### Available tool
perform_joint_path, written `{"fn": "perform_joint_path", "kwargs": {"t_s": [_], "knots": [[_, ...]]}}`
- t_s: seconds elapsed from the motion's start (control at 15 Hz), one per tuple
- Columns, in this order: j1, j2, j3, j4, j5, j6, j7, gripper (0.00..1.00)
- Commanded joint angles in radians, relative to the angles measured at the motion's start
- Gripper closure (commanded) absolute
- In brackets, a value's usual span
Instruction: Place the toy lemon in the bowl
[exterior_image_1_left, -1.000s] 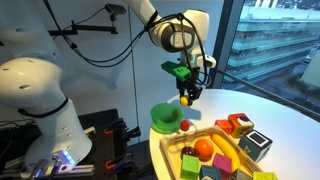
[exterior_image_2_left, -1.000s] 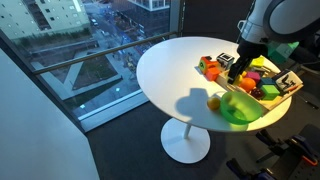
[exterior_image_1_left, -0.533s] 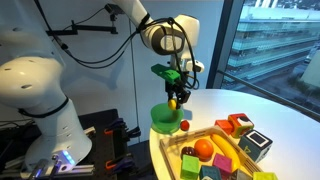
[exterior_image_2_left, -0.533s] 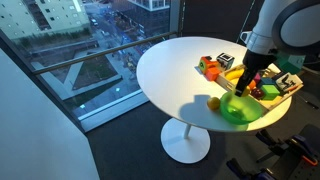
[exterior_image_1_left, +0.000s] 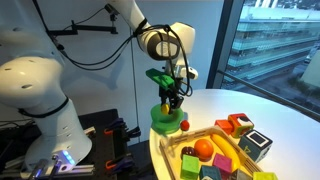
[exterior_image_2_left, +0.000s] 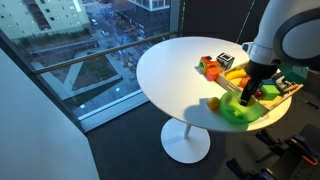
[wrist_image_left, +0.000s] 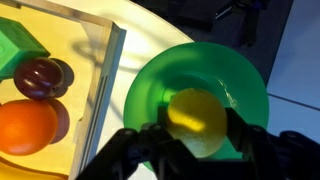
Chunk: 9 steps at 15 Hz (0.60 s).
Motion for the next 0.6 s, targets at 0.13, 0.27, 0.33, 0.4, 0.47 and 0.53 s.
{"fn": "perform_joint_path", "kwargs": {"t_s": [0.13, 0.27, 0.33, 0.4, 0.47, 0.53], "knots": [[0.008, 0.001, 0.0, -0.049, 0.002, 0.065, -0.008, 0.66], [0.008, 0.012, 0.0, -0.07, -0.006, 0.125, -0.002, 0.66], [0.009, 0.019, 0.0, -0.077, -0.004, 0.148, -0.005, 0.66], [0.008, 0.029, 0.0, -0.085, -0.005, 0.176, -0.003, 0.66], [0.008, 0.04, 0.001, -0.091, -0.007, 0.2, -0.002, 0.66], [0.008, 0.051, 0.001, -0.096, -0.01, 0.222, 0.002, 0.66]]}}
